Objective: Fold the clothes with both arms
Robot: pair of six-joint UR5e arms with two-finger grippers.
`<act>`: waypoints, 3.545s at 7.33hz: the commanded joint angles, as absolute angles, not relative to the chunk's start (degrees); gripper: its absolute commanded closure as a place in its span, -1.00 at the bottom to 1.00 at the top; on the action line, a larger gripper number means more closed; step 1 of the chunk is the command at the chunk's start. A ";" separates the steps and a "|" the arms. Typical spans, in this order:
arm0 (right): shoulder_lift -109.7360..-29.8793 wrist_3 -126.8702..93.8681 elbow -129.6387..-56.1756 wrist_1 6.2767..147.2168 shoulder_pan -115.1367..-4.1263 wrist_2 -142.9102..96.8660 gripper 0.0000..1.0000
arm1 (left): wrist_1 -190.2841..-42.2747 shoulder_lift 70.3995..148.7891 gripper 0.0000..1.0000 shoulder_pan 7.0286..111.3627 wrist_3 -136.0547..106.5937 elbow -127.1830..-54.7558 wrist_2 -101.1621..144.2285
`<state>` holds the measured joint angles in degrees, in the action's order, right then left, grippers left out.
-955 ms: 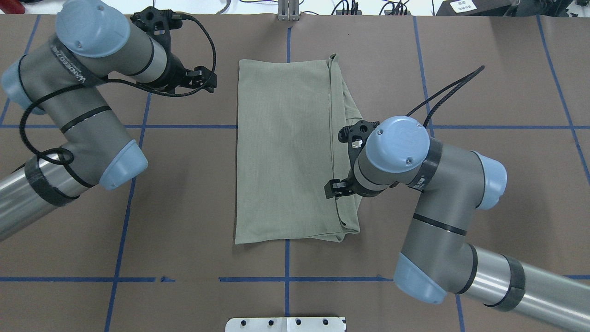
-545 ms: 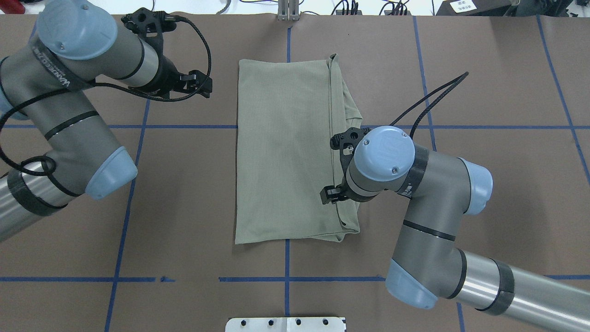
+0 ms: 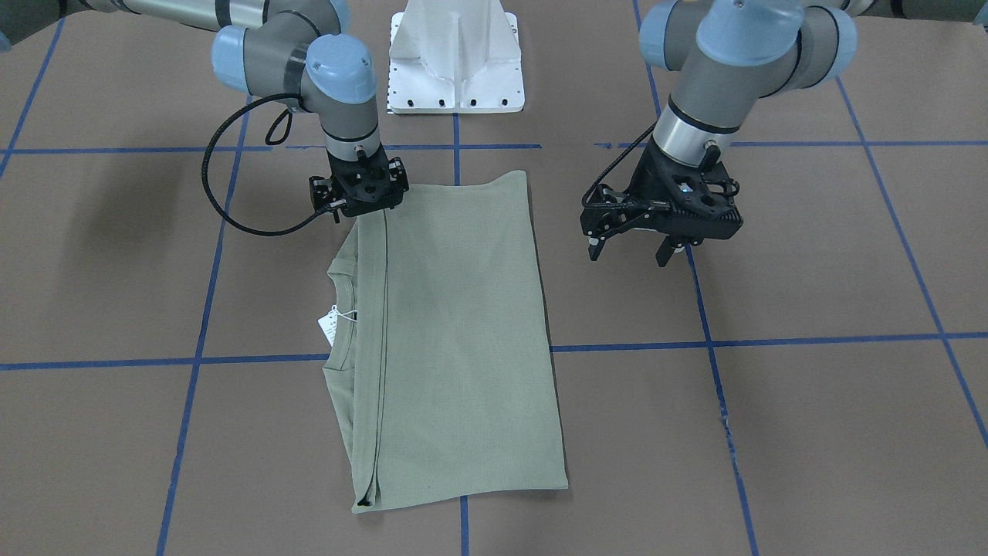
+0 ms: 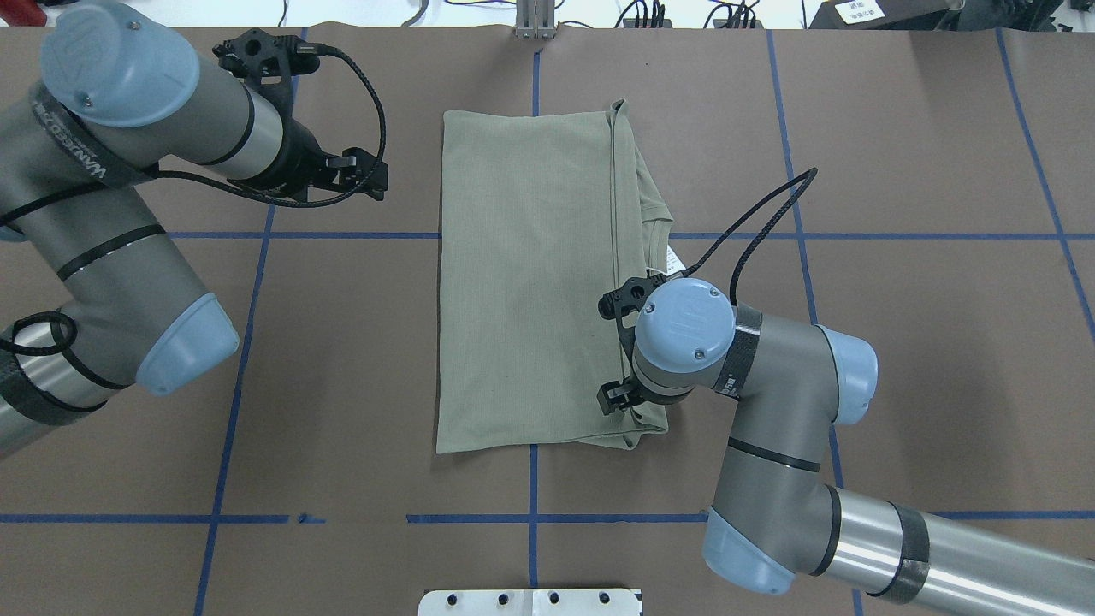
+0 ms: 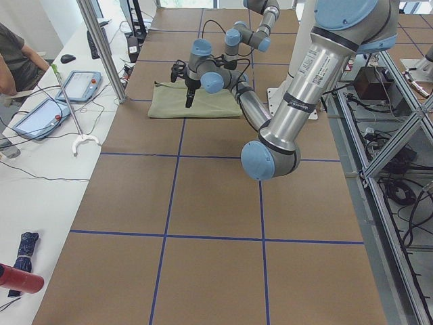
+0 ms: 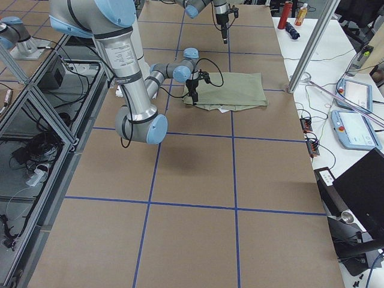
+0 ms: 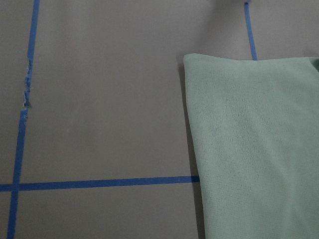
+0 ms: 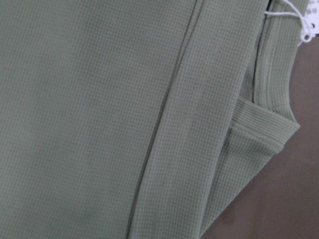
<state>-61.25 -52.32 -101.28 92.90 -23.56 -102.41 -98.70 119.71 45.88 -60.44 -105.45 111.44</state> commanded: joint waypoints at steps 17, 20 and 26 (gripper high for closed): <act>-70.16 -44.83 -106.71 92.73 -28.74 -102.39 -1.00 | -98.96 120.24 -1.00 44.12 -60.91 -104.85 111.45; -60.48 -44.82 -99.94 92.73 -29.27 -102.57 -1.00 | -99.23 119.62 -1.00 44.12 -60.38 -104.33 111.45; -63.19 -44.82 -99.49 93.08 -27.33 -102.57 -1.00 | -99.49 119.62 -1.00 44.03 -60.38 -103.71 111.36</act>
<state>-62.63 -44.82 -99.53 93.04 -27.56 -102.49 -99.47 119.62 44.04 -60.38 -103.76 111.37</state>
